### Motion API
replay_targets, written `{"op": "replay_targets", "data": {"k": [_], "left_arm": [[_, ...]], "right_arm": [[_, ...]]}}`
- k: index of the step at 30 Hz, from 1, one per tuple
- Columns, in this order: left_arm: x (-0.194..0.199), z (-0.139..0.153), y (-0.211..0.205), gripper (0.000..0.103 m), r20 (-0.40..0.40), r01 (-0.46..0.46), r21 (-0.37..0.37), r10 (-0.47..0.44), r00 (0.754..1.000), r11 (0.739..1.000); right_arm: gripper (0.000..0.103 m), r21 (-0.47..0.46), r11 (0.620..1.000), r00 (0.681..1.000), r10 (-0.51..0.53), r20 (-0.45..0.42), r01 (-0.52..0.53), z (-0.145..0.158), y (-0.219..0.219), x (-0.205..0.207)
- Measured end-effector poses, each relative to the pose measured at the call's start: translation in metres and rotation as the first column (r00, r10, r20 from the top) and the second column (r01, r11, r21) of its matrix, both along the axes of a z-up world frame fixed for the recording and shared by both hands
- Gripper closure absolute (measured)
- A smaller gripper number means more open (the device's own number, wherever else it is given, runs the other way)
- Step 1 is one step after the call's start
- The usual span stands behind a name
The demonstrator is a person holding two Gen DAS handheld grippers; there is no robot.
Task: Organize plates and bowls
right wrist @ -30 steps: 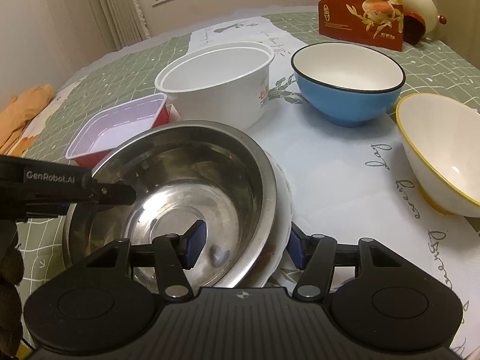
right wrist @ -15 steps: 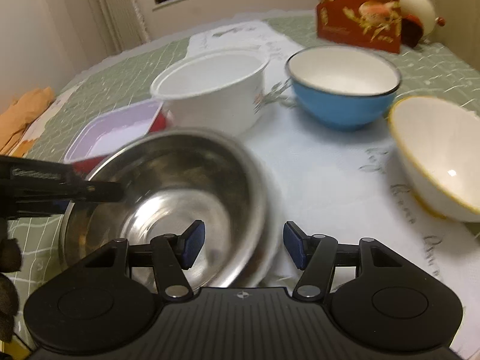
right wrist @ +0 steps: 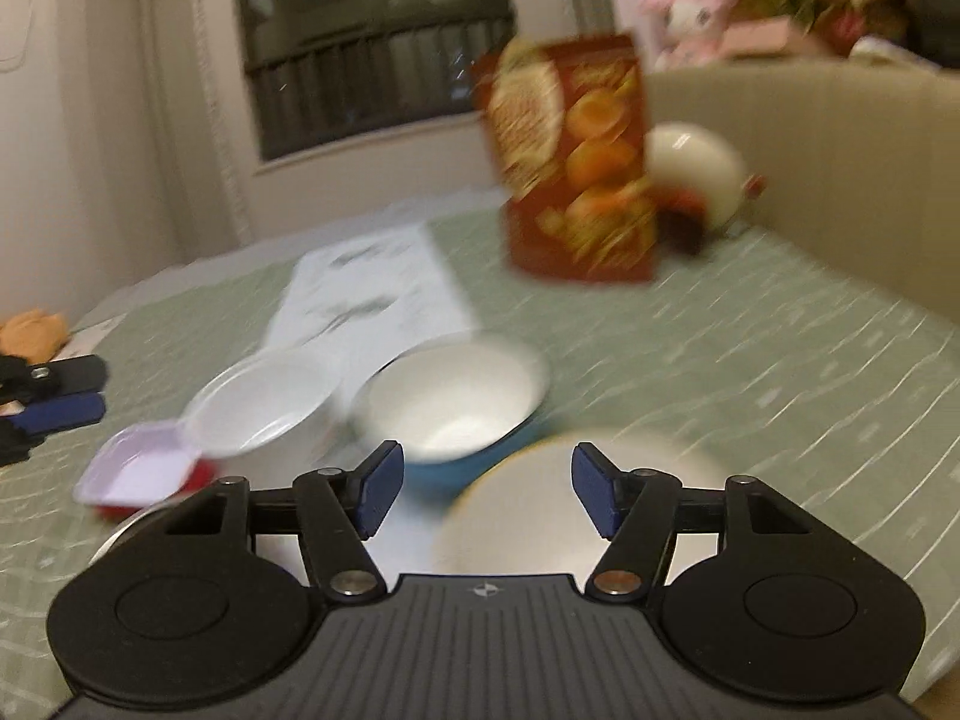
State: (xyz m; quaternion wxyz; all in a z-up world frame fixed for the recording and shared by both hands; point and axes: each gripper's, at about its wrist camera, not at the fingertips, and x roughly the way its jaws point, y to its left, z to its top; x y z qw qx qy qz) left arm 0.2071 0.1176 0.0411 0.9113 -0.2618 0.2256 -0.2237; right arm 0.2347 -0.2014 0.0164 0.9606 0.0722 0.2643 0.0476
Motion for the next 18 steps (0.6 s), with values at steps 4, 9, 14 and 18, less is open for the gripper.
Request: {"op": "replay_targets", "data": {"k": [4,9,14,18], "left_arm": [[0.005,-0.007,-0.054,0.084,0.034,0.057,0.059,-0.059,0.998,0.997],[0.028,-0.039,-0.109,0.086,-0.112,0.114,0.183,-0.094,0.989,0.976],[0.055,-0.055,-0.141,0.084,-0.240,0.135,0.284,-0.066,0.968,0.949],[0.064,-0.069,-0.135,0.084,-0.322,0.147,0.234,-0.066,0.945,0.961]], "right_arm": [[0.031,-0.060,0.998,0.997,0.039,0.064,-0.035,0.000,-0.040,0.029],[0.031,0.082,0.995,0.998,0.052,-0.025,-0.050,-0.033,-0.098,0.069],[0.032,0.153,0.987,0.986,0.066,-0.152,-0.042,-0.047,-0.120,0.077],[0.032,0.164,0.982,0.981,0.116,-0.157,-0.090,-0.050,-0.121,0.073]]}}
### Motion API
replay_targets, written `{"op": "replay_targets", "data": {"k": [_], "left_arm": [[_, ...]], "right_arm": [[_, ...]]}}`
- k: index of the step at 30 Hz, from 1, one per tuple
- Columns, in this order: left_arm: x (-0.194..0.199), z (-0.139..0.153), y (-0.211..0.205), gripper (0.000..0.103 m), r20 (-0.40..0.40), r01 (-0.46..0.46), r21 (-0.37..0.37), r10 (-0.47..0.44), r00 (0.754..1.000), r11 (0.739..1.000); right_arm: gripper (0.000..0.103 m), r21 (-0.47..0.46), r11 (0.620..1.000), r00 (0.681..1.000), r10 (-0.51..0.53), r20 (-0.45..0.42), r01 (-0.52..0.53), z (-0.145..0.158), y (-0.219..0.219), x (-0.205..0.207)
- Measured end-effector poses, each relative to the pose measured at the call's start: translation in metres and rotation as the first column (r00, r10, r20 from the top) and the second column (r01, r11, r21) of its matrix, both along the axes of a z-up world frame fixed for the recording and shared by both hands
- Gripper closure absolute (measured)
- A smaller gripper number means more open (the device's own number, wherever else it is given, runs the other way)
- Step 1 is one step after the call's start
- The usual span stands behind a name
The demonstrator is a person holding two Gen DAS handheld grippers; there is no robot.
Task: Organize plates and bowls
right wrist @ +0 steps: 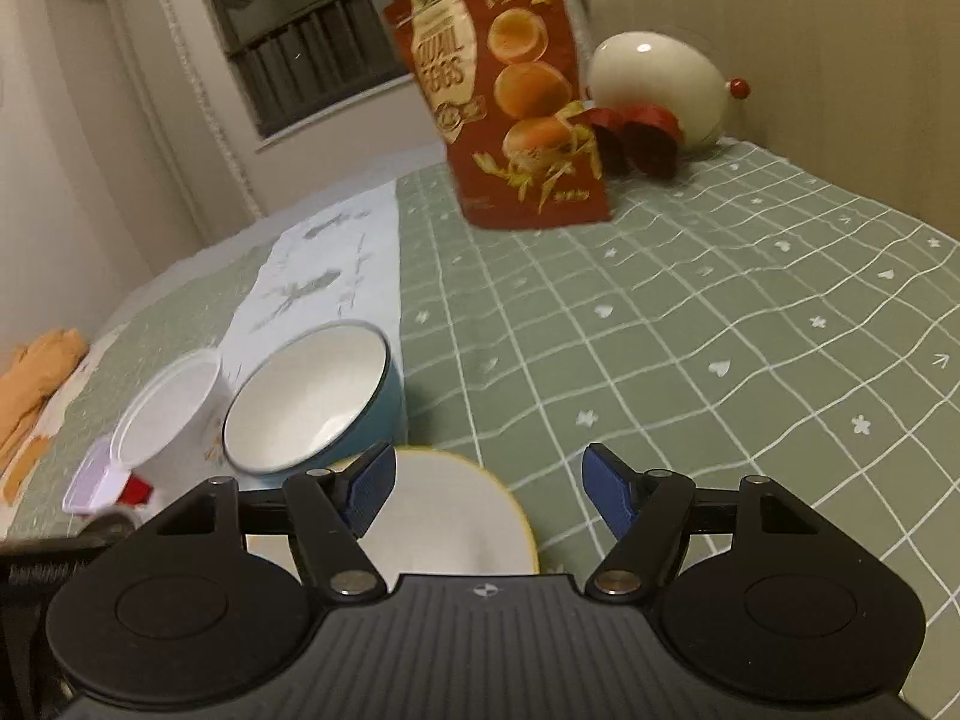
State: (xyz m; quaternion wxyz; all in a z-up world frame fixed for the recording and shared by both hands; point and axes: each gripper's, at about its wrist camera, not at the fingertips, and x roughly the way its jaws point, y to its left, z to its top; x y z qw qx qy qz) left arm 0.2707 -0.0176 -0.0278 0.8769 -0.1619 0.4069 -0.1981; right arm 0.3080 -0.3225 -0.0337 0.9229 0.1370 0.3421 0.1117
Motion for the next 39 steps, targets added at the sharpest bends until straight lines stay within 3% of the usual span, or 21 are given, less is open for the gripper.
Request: {"op": "replay_targets", "data": {"k": [6,11,17,21,26,35,39], "left_arm": [[0.001,-0.018,-0.002,0.079,-0.054,-0.001,-0.028,-0.001,0.999,1.000],[-0.006,-0.019,-0.011,0.075,-0.053,0.049,-0.051,-0.052,0.997,0.997],[-0.006,-0.018,-0.007,0.075,-0.065,0.065,-0.061,-0.069,0.995,0.996],[-0.012,-0.012,0.000,0.075,-0.070,0.075,-0.026,-0.077,0.995,0.997],[-0.016,-0.008,0.019,0.075,-0.095,0.028,0.018,-0.027,0.995,0.999],[-0.019,0.000,0.044,0.074,-0.094,-0.046,0.080,0.054,0.994,0.996],[-0.018,0.001,0.046,0.073,-0.100,-0.039,0.061,0.045,0.994,0.997]], "right_arm": [[0.038,0.018,1.000,0.992,0.008,-0.129,-0.005,-0.023,0.005,0.008],[0.058,0.062,0.998,0.979,0.040,-0.201,-0.028,-0.035,0.010,0.011],[0.059,0.059,0.997,0.978,0.051,-0.204,-0.039,-0.038,0.015,0.007],[0.058,0.079,0.996,0.979,0.063,-0.195,-0.049,-0.035,0.019,0.003],[0.058,0.133,0.985,0.970,0.132,-0.204,-0.106,-0.033,0.035,0.002],[0.054,0.110,0.977,0.958,0.203,-0.203,-0.183,-0.033,0.083,0.005],[0.054,0.100,0.978,0.959,0.201,-0.201,-0.184,-0.034,0.087,0.007]]}}
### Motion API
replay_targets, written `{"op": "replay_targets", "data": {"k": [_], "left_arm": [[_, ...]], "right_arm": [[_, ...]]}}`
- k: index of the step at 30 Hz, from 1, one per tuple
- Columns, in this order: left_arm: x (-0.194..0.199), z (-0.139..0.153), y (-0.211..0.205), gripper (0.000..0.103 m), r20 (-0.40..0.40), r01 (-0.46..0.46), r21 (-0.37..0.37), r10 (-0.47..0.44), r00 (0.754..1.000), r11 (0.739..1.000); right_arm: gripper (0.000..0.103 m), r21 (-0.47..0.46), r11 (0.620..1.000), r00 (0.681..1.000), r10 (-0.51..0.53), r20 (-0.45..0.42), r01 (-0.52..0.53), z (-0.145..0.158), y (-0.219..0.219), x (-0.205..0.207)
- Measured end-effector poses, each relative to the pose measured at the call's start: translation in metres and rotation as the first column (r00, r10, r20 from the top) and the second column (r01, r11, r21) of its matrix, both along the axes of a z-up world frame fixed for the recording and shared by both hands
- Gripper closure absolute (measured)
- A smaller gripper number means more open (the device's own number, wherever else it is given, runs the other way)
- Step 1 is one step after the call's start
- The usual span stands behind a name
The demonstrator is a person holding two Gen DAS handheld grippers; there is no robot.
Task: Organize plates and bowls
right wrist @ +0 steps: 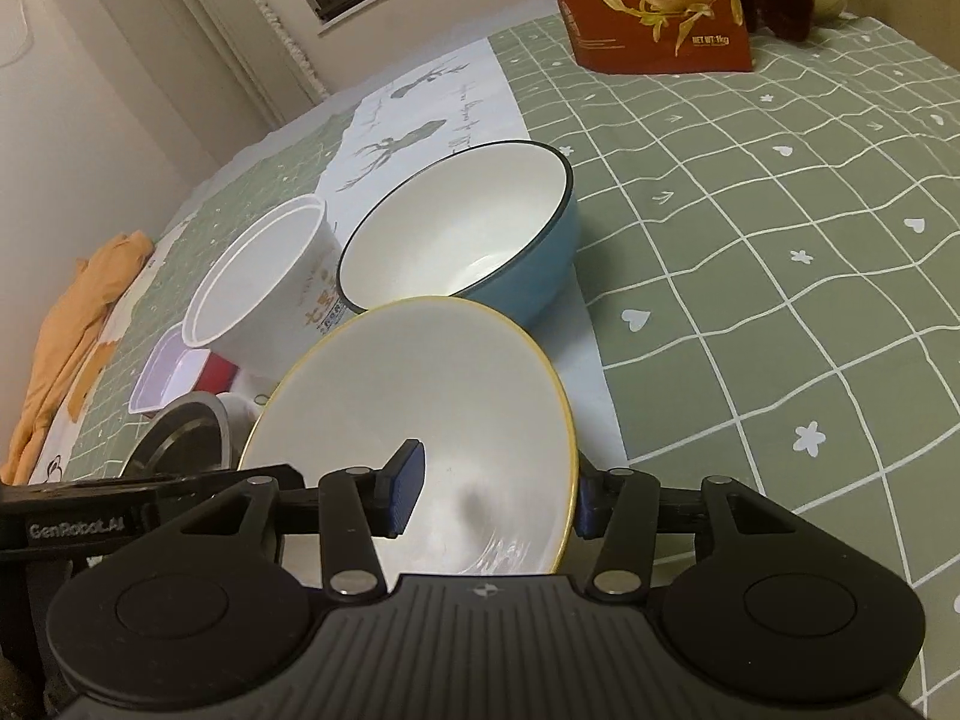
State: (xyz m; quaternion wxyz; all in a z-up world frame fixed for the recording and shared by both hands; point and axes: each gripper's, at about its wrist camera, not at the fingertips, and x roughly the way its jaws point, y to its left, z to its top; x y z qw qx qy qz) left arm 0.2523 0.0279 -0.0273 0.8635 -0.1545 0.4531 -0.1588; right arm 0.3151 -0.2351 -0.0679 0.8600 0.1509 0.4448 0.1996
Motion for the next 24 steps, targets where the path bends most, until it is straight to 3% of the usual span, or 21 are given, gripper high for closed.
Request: {"op": "replay_targets", "data": {"k": [24], "left_arm": [[0.004,-0.007,-0.009,0.073,-0.070,0.022,-0.001,-0.022,0.997,1.000]], "right_arm": [[0.055,0.056,0.995,0.995,0.084,-0.062,-0.081,-0.010,-0.010,-0.009]]}}
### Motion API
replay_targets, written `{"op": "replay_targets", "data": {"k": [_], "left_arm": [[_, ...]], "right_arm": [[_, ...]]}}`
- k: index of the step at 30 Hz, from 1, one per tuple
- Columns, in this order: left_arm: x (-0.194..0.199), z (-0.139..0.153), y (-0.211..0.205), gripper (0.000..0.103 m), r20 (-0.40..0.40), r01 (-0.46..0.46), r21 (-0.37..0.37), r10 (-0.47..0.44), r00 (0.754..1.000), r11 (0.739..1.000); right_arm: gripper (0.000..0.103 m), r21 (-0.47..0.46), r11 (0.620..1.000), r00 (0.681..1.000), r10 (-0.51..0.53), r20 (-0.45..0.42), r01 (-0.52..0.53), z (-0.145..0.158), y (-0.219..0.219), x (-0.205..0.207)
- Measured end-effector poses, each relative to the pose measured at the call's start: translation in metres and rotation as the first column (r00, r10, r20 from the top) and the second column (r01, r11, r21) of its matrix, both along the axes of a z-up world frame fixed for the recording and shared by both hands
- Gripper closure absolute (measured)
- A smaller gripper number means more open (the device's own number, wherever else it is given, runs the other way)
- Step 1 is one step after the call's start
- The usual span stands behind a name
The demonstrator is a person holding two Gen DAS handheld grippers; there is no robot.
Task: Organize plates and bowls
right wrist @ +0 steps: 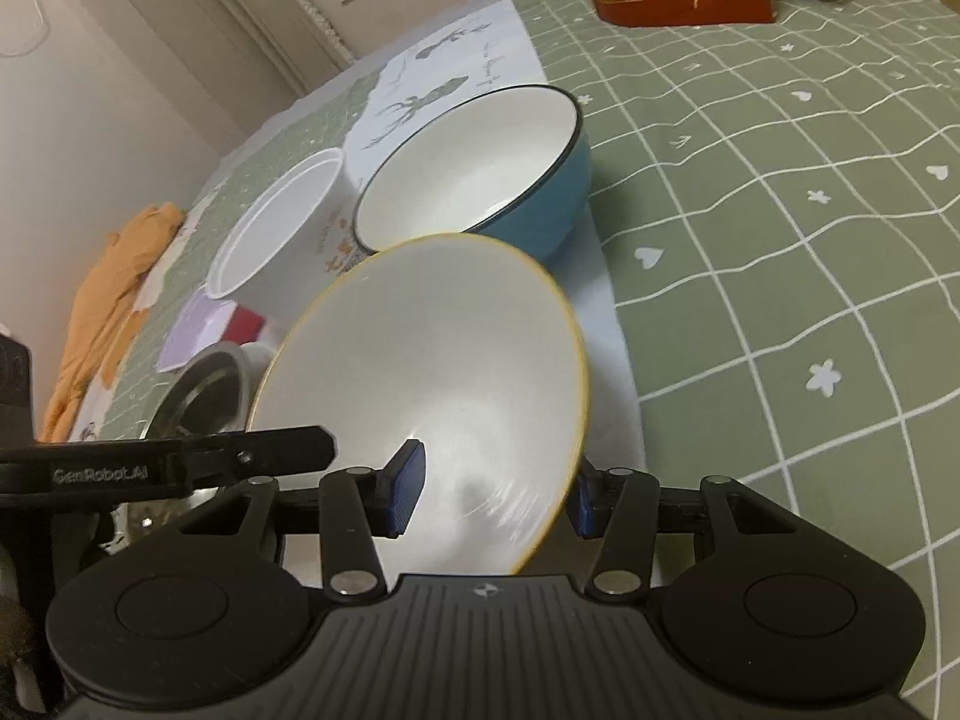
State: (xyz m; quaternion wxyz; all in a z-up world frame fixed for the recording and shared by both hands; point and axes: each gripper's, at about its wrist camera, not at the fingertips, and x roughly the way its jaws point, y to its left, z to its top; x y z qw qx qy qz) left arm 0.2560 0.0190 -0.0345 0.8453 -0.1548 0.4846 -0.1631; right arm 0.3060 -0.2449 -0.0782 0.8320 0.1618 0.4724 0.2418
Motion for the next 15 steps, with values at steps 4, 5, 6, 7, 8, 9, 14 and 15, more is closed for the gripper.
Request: {"op": "replay_targets", "data": {"k": [4,5,6,7,8,9,14,15], "left_arm": [[-0.005,0.002,-0.005,0.073,-0.013,0.027,0.024,-0.027,1.000,0.999],[-0.006,0.002,-0.006,0.073,-0.012,0.031,0.032,-0.031,0.999,0.999],[-0.006,0.001,-0.006,0.073,-0.011,0.035,0.038,-0.035,0.999,0.999],[-0.006,0.000,-0.007,0.073,-0.011,0.037,0.040,-0.036,0.999,0.999],[-0.005,-0.001,-0.006,0.073,-0.014,0.034,0.036,-0.033,0.999,0.999],[-0.004,-0.002,-0.005,0.073,-0.017,0.031,0.032,-0.030,0.999,0.999],[0.001,-0.001,-0.002,0.074,-0.030,0.042,0.011,-0.041,0.999,0.999],[0.002,0.000,-0.001,0.074,-0.028,0.048,0.007,-0.047,0.998,0.999]], "right_arm": [[0.055,-0.003,1.000,1.000,-0.014,0.003,0.014,0.004,-0.004,-0.005],[0.055,-0.004,1.000,1.000,-0.013,0.003,0.013,0.005,-0.004,-0.006],[0.055,-0.005,1.000,1.000,-0.011,0.005,0.011,0.006,-0.005,-0.007],[0.055,-0.007,1.000,1.000,-0.007,0.008,0.007,0.006,-0.005,-0.008],[0.055,-0.014,1.000,1.000,-0.002,0.012,0.002,0.006,-0.005,-0.010],[0.055,-0.021,1.000,1.000,0.003,0.017,-0.003,0.005,-0.004,-0.010],[0.055,-0.032,0.999,0.999,0.000,0.043,0.001,0.004,-0.002,-0.015],[0.055,-0.037,0.999,0.998,-0.013,0.055,0.015,0.004,-0.003,-0.019]]}}
